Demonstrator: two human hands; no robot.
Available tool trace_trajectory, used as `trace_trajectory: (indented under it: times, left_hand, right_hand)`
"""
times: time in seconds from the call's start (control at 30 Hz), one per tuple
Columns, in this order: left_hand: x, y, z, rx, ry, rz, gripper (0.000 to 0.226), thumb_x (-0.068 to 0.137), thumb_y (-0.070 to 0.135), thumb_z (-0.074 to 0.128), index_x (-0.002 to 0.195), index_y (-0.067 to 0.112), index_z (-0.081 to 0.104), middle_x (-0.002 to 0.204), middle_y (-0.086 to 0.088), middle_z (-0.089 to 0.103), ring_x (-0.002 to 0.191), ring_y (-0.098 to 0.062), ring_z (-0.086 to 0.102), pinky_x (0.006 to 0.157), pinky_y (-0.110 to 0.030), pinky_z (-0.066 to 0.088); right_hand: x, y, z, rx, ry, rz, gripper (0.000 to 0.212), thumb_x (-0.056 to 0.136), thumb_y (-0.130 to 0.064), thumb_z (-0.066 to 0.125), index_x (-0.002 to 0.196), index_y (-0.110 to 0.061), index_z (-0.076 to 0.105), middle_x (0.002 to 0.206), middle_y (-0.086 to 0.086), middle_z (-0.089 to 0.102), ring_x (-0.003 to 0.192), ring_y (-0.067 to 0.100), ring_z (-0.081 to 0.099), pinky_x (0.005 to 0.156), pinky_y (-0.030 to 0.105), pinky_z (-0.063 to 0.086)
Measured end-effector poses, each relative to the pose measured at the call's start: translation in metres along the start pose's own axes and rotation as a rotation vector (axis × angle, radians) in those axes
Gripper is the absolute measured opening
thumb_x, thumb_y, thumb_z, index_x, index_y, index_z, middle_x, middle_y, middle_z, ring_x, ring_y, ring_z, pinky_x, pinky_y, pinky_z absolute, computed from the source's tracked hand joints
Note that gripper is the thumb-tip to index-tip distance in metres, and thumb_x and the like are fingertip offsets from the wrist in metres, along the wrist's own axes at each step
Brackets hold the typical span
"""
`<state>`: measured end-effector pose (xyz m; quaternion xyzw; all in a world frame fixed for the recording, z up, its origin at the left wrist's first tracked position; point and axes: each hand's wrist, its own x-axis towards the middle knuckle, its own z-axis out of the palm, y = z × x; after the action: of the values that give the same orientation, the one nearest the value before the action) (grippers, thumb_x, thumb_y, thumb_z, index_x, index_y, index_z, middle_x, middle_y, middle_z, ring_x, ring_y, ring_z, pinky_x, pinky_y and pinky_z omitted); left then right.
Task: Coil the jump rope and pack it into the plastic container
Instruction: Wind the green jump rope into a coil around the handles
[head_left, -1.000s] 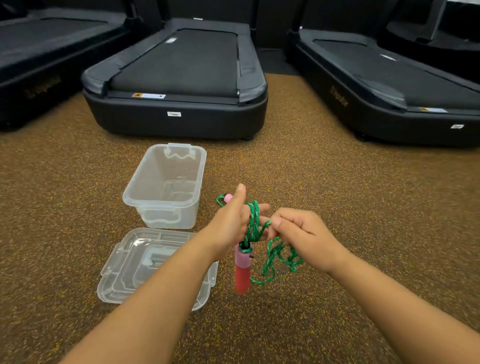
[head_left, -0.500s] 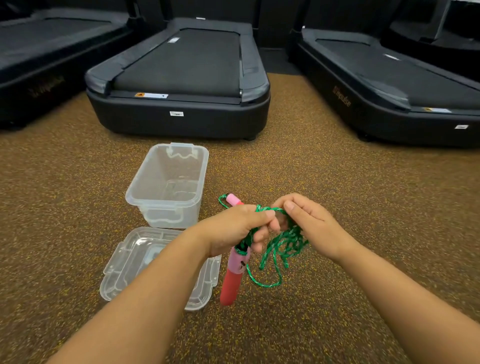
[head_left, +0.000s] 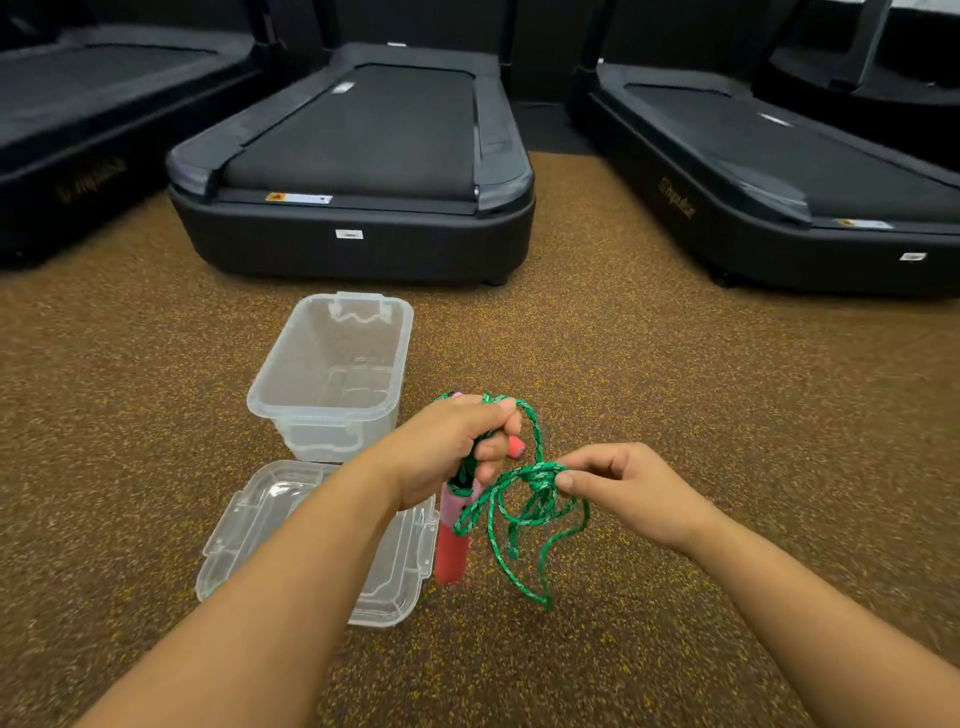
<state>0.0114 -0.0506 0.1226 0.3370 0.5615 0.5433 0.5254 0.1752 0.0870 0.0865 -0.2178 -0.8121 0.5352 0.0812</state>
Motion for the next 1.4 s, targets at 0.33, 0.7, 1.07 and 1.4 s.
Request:
trace_trajectory:
  times: [0.33,0.7,1.07,1.4]
  left_hand:
    - [-0.004,0.008,-0.002,0.045,0.124,0.012,0.029,0.101,0.019,0.035,0.075,0.012,0.046,0.05,0.0,0.031,0.037,-0.004,0.049,0.045,-0.02,0.032]
    - [-0.002,0.003,0.015,0.154,-0.004,-0.045,0.029,0.1,0.021,0.036,0.073,0.016,0.048,0.046,0.008,0.035,0.043,-0.009,0.036,0.047,-0.02,0.036]
    - [-0.006,0.001,0.005,-0.009,0.011,-0.049,0.031,0.099,0.023,0.037,0.073,0.013,0.05,0.045,0.005,0.035,0.04,-0.01,0.035,0.047,-0.023,0.034]
    - [-0.005,0.0,0.012,-0.302,-0.093,-0.068,0.048,0.095,0.04,0.031,0.081,0.006,0.062,0.043,-0.001,0.047,0.039,-0.014,0.041,0.049,-0.026,0.035]
  right_hand:
    - [-0.018,0.049,-0.026,-0.382,0.361,0.261,0.003,0.081,-0.025,0.073,0.083,-0.024,0.073,0.065,-0.011,0.065,0.057,0.007,0.053,0.047,0.007,0.037]
    - [0.006,0.007,0.003,-0.077,0.04,0.043,0.049,0.089,0.003,0.05,0.103,-0.042,0.062,0.111,-0.016,0.066,0.105,0.003,0.064,0.096,0.024,0.048]
    - [0.008,-0.013,0.012,0.286,0.169,0.0,0.017,0.094,-0.019,0.053,0.087,-0.019,0.069,0.069,-0.001,0.069,0.081,0.018,0.067,0.083,0.032,0.049]
    - [0.02,-0.009,0.026,-0.124,0.302,-0.063,0.029,0.094,-0.035,0.051,0.076,-0.018,0.064,0.058,-0.006,0.057,0.049,0.008,0.046,0.049,0.028,0.036]
